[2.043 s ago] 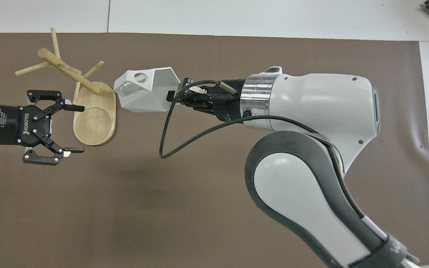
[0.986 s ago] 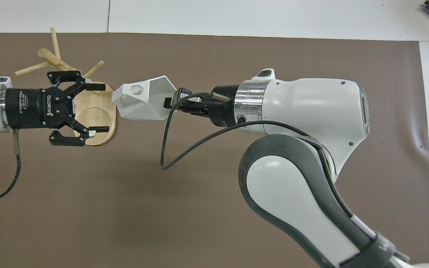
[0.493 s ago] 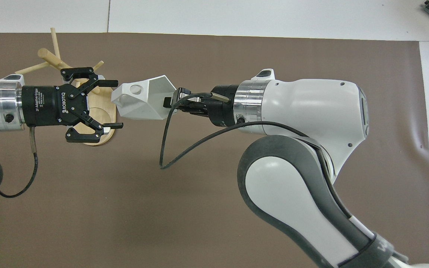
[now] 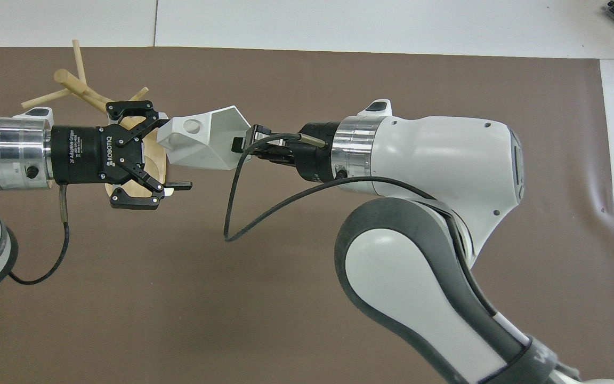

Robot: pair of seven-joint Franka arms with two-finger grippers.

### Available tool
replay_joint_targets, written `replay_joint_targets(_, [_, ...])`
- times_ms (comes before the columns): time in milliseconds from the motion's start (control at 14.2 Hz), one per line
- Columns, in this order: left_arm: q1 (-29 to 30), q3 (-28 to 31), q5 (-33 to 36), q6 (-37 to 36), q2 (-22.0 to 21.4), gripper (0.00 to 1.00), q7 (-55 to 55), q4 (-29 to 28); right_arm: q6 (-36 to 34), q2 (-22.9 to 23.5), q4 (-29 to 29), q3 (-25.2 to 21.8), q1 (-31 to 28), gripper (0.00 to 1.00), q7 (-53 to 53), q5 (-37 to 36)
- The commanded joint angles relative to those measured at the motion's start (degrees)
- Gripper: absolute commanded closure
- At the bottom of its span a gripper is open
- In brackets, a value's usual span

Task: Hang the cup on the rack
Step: 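Carry the cup toward the left gripper while the left gripper grasps it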

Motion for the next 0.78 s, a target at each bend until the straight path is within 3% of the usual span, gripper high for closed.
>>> replay_joint_targets(0, [-0.7, 0.1, -1.0, 0.7, 0.1, 0.00, -0.1, 0.3, 1.1, -0.2, -0.6, 0.8, -0.5, 1.00, -1.6, 2.0])
replay_joint_targets(352, [-1.5, 0.1, -1.1, 0.9, 0.0, 0.00, -0.1, 0.3, 1.1, -0.2, -0.6, 0.8, -0.5, 1.00, -1.1, 2.0])
replay_joint_targets(423, [-1.5, 0.1, -1.0, 1.1, 0.0, 0.12, -0.3, 0.3, 1.1, -0.2, -0.6, 0.8, -0.6, 1.00, -0.8, 2.0])
replay_joint_targets(564, [-2.0, 0.0, -0.9, 1.0, -0.1, 0.81, -0.2, 0.3, 1.1, -0.2, -0.6, 0.8, -0.5, 1.00, -0.7, 2.0])
replay_joint_targets(634, [-2.1, 0.1, -0.6, 0.8, -0.2, 1.00, 0.1, 0.3, 1.1, -0.2, -0.6, 0.8, -0.5, 1.00, -0.7, 2.1])
replay_joint_targets(705, [-2.1, 0.1, -0.6, 0.8, -0.3, 1.00, 0.2, 0.3, 1.0, -0.2, -0.7, 0.8, -0.5, 1.00, -0.7, 2.0])
